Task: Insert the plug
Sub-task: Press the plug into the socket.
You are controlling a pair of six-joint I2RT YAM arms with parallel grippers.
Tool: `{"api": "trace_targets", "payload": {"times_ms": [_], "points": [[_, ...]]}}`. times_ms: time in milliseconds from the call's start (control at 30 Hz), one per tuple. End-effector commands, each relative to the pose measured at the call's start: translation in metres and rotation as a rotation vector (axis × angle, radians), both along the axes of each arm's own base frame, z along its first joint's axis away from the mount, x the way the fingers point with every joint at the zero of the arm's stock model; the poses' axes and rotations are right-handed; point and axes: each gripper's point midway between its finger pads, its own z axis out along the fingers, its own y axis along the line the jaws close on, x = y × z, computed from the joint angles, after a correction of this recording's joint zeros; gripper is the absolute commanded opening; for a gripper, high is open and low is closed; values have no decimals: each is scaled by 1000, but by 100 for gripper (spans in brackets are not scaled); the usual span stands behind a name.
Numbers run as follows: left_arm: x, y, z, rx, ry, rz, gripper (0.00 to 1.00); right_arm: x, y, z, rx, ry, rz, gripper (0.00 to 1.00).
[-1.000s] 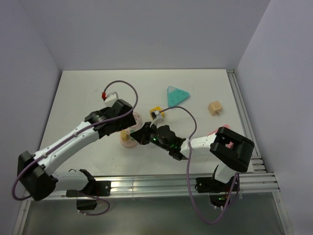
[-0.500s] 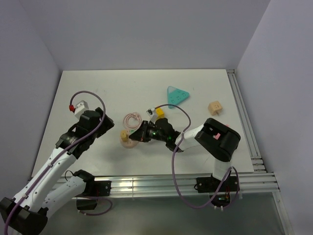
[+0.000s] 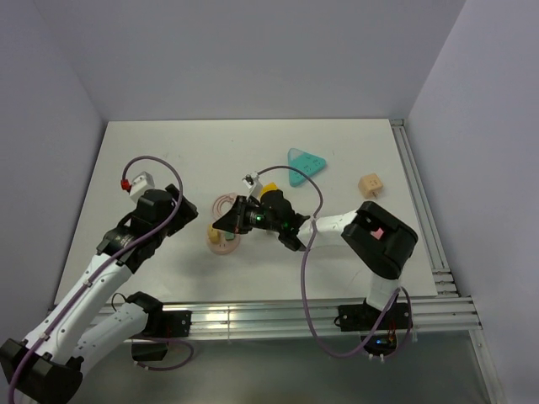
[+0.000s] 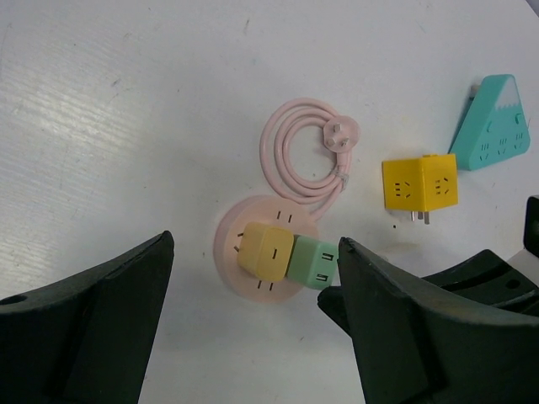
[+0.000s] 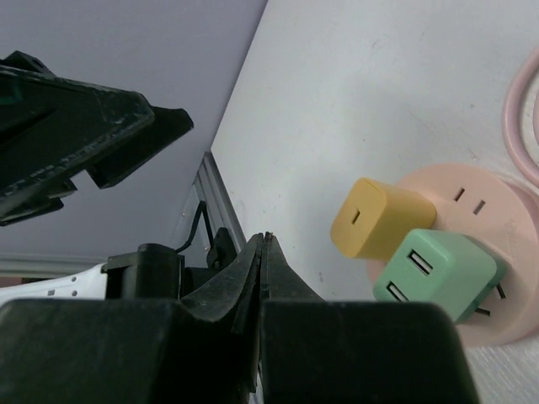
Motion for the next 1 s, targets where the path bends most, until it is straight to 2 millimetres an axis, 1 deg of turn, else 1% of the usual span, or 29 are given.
{"api": "trace_targets", "payload": {"times_ms": [0,100,133,167,233,300,333,400,500,600,633,767,867,967], "points": [[3,1,13,-7,-51,-8,84,5,2,37,38,-85,7,0],[2,4,19,-8,-70,0,84,9,0,18,3,-54,-17,0],[1,4,20,-7,-75,1,84,10,1,4,-13,-27,-16,0],[1,4,20,-6,-76,-1,84,11,1,-3,-11,3,-16,0],[0,5,23,-6,-83,1,84,14,-1,-26,-12,50,-17,0],[-1,5,22,-5,-80,-1,84,19,-3,-40,-21,94,-31,0],[-1,5,20,-4,-77,-3,84,18,-4,-51,-42,119,-35,0],[-1,4,18,-6,-73,-6,84,19,-4,-56,-46,131,-35,0],[0,2,16,-9,-65,-17,84,19,-3,-49,-41,112,-37,0],[1,0,16,-12,-63,-23,83,23,-5,-32,-51,69,-46,0],[1,-1,15,-13,-62,-25,83,24,-6,-23,-48,56,-49,0],[1,-2,17,-15,-67,-30,83,26,-6,4,-34,9,-38,0],[2,-3,16,-15,-65,-33,83,30,-3,31,-14,-32,-31,0],[2,-2,16,-11,-62,-33,83,32,-3,44,-23,-58,-32,0]]}}
